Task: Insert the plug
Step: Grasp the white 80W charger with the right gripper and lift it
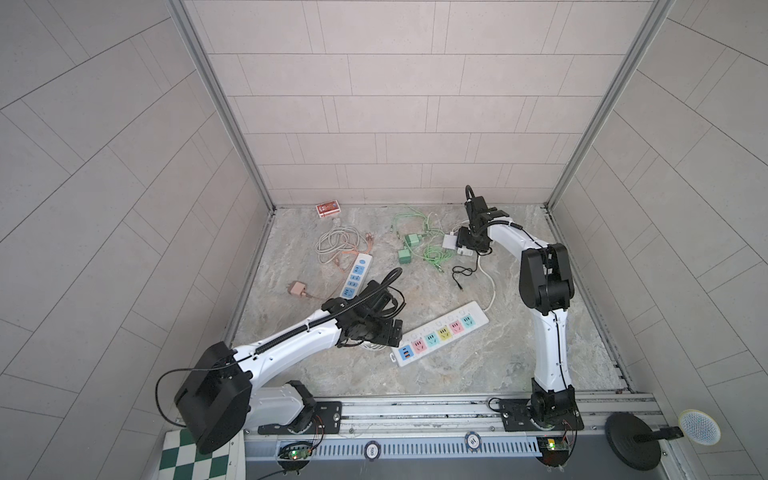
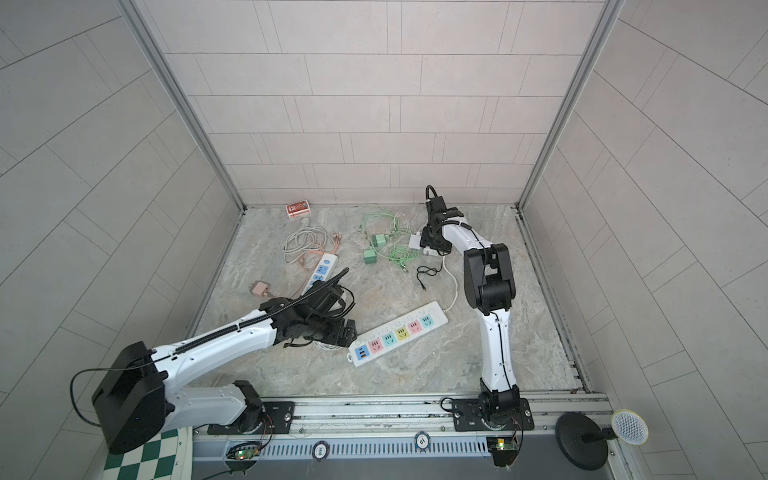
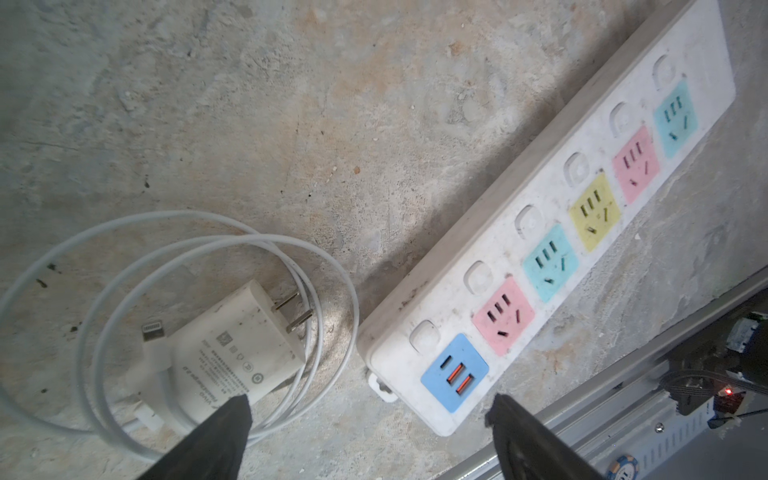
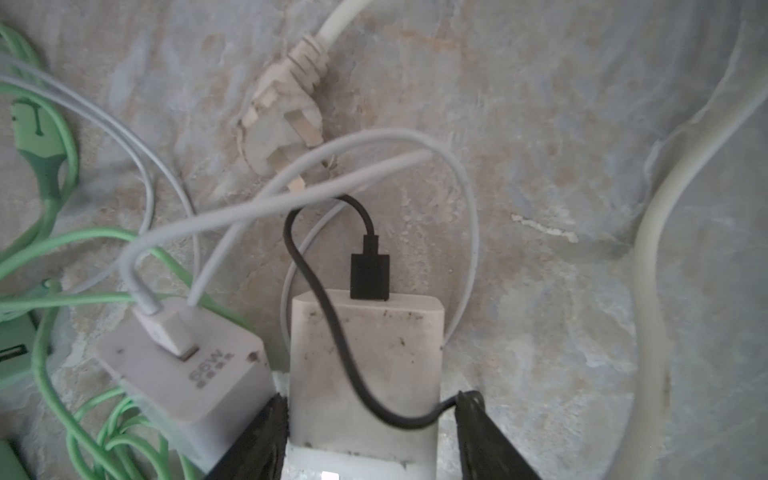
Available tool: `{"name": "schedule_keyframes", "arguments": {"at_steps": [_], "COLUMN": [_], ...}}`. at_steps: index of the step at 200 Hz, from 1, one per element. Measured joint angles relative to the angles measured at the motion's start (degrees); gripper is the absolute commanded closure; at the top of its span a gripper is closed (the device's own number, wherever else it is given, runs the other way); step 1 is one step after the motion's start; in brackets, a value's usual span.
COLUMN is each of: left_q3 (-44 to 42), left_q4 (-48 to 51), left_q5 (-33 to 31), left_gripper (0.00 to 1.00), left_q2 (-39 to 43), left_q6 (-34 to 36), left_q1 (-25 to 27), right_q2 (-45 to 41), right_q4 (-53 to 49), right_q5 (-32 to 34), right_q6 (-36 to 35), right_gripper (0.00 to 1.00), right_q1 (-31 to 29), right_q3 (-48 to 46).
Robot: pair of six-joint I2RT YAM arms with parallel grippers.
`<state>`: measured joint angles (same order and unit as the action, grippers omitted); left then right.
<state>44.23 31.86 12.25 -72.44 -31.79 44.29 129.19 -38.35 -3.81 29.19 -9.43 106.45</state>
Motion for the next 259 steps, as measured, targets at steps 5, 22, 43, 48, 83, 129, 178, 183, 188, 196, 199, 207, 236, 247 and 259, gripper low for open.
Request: {"name": "schedule_keyframes", "arguments": {"at_steps": [5, 22, 43, 48, 83, 129, 178, 183, 188, 196, 199, 207, 236, 247, 259], "left_q3": [0.00, 0.00, 0.00, 0.00, 0.31, 4.09, 5.33, 5.33, 5.33, 5.33, 5.33, 5.38, 6.88, 8.07, 9.42], "left_q4": [0.00, 0.02, 0.09, 0.09, 0.35, -0.02, -7.63, -8.61, -9.55, -11.56, -12.09, -14.01, -20.35, -22.82, -25.64], "left_q5": [-0.04, -0.26, -0.81, -0.96, -2.14, -5.14, -7.45, -7.63, -7.65, -7.61, -7.54, -7.08, -4.74, -3.76, -2.58], "left_gripper": [0.04, 0.04, 0.04, 0.04, 0.03, 0.00, 0.00, 0.00, 0.00, 0.00, 0.00, 0.00, 0.02, 0.04, 0.06], "left_q2": [0.00, 0.00, 0.00, 0.00, 0.00, 0.02, 0.24, 0.24, 0.24, 0.24, 0.22, 0.17, -1.73, -3.43, -5.64], "left_q6": [0.13, 0.33, 0.52, 0.57, 1.44, 4.13, 7.67, 8.15, 8.59, 9.42, 9.70, 10.40, 12.24, 12.44, 12.76], "left_q1": [0.00, 0.00, 0.00, 0.00, 0.00, 0.00, -0.04, -0.17, -0.26, -0.61, -0.79, -1.11, -3.39, -4.20, -4.81], "right_q2": [0.31, 0.76, 1.14, 1.27, 0.81, -5.70, -20.13, -21.40, -22.93, -25.16, -25.88, -27.30, -30.38, -31.50, -33.07], "right_q4": [-0.15, -0.57, -1.14, -1.31, -0.83, 2.49, 14.16, 15.61, 17.77, 21.07, 22.43, 25.14, 33.22, 35.34, 37.83], "right_q5": [0.04, 0.09, 0.22, 0.24, 0.35, -0.31, -9.27, -10.40, -11.87, -13.86, -14.47, -16.11, -20.17, -20.79, -21.35], "right_q6": [0.00, -0.02, -0.11, -0.17, -0.74, -1.68, -2.16, -2.03, -1.90, -1.64, -1.49, -1.05, 1.25, 2.47, 4.24], "right_gripper": [0.36, 0.36, 0.37, 0.40, 0.59, 0.63, 0.63, 0.64, 0.64, 0.64, 0.63, 0.63, 0.63, 0.63, 0.63], "right_q1": [-0.02, -0.02, -0.04, -0.04, -0.04, -0.02, 0.11, 0.11, 0.11, 0.04, -0.04, -0.22, -1.86, -2.64, -3.58], "right_q3": [0.26, 0.57, 0.87, 1.01, -0.04, -9.31, -22.23, -23.61, -25.38, -28.17, -29.22, -31.65, -39.93, -42.62, -45.64]}}
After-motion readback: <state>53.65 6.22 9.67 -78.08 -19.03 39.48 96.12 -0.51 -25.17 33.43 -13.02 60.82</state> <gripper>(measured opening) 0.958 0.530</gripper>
